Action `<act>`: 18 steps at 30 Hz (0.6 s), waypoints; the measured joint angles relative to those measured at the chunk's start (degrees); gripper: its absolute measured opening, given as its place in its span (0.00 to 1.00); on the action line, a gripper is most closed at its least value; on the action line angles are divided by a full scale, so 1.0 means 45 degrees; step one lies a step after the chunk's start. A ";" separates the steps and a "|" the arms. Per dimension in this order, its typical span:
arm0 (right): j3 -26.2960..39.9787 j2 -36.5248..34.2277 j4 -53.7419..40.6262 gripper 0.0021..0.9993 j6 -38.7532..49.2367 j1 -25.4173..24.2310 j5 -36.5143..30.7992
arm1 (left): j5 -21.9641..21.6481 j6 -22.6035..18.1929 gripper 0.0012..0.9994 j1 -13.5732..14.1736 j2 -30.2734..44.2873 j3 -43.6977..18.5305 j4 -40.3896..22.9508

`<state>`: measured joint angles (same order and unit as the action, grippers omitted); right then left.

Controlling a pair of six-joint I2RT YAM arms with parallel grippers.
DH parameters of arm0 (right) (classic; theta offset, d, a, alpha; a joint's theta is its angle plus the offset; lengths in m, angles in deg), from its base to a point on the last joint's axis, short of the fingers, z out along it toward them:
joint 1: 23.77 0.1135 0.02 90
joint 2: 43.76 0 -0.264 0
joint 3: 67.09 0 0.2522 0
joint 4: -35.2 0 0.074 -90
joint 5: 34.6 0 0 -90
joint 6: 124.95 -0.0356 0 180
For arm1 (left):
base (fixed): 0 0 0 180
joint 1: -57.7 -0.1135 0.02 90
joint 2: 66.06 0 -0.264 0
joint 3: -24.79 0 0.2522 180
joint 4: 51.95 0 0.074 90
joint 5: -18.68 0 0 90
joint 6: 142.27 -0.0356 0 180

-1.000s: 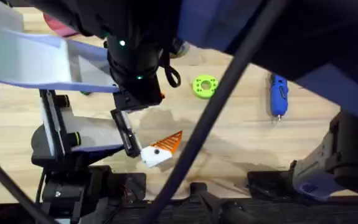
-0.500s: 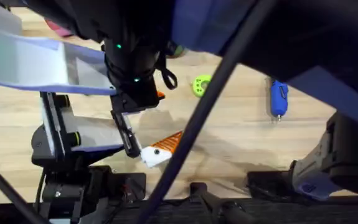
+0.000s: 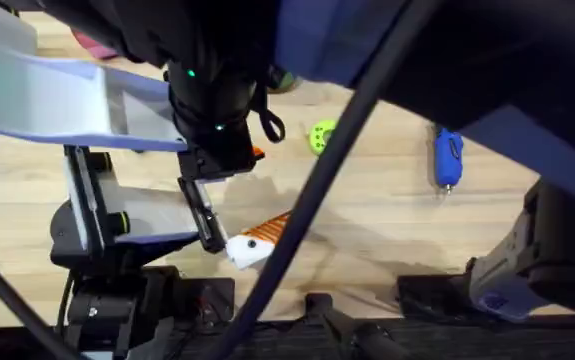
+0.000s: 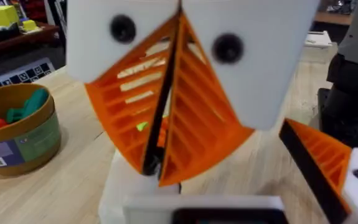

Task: Pick up the gripper from the table and insert it into the empty holder that is missing its gripper. Then pick up a screw, insert it into the mounting hole, and use the screwdriver to tighten it. Finally, clean up the table by picking up the vegetable and placing it into the bucket.

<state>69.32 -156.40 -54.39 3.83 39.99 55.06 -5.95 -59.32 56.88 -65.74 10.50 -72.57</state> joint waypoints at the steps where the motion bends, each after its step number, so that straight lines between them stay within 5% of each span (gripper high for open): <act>1: 0.0000 0.0000 -0.0003 0.00 0.0000 -0.0011 0.0000 | 0.0000 0.0000 0.99 0.0000 0.0000 0.0000 0.0000; 18: 0.0000 -0.0075 -0.0067 0.00 -0.0005 -0.0264 -0.0204 | 0.0003 -0.0049 0.99 0.0000 0.0000 0.0000 0.0002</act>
<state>69.32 -156.74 -54.69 3.81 38.80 54.14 -5.94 -59.54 56.88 -65.74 10.50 -72.56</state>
